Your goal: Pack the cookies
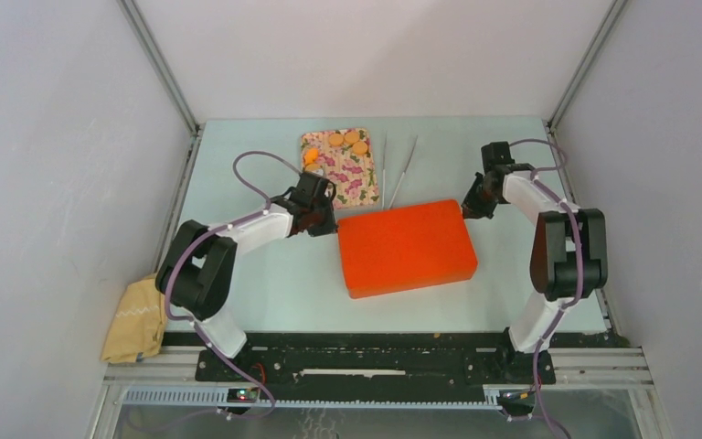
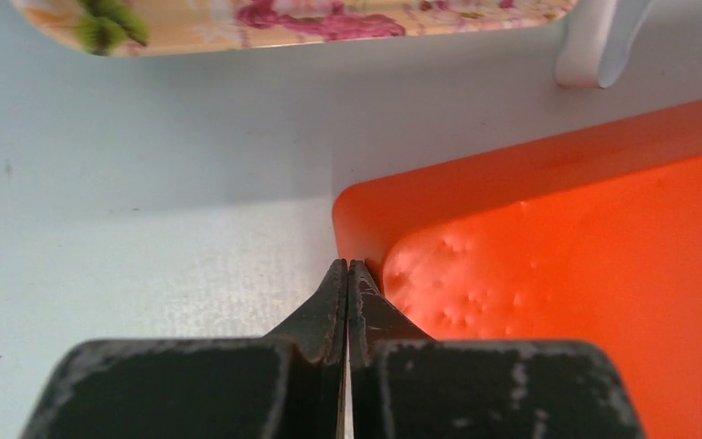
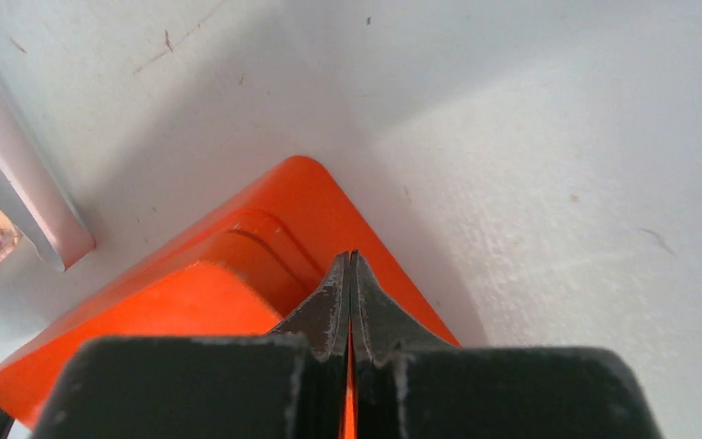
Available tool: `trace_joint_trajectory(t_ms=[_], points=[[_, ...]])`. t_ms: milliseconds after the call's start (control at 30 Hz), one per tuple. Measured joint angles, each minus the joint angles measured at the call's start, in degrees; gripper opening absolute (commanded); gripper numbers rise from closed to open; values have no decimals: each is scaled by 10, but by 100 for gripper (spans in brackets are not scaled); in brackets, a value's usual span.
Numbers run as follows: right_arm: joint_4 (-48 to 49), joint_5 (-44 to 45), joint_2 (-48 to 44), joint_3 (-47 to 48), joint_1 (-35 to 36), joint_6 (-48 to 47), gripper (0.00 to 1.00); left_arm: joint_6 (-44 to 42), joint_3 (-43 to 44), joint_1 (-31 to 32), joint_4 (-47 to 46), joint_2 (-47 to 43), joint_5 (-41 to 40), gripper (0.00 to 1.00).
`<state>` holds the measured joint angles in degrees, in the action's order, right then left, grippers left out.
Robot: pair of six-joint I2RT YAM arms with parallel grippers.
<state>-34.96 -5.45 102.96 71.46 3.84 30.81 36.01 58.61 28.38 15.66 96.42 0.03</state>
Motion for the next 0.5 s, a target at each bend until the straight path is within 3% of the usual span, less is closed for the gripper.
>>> trace_joint_trajectory(t_ms=[333, 500], points=[[-52, 244, -174, 37, 101, -1, 0, 0, 0, 9, -9, -9, 18, 0], [-82, 288, -212, 61, 146, -6, 0, 0, 0, 9, -10, -9, 22, 0]])
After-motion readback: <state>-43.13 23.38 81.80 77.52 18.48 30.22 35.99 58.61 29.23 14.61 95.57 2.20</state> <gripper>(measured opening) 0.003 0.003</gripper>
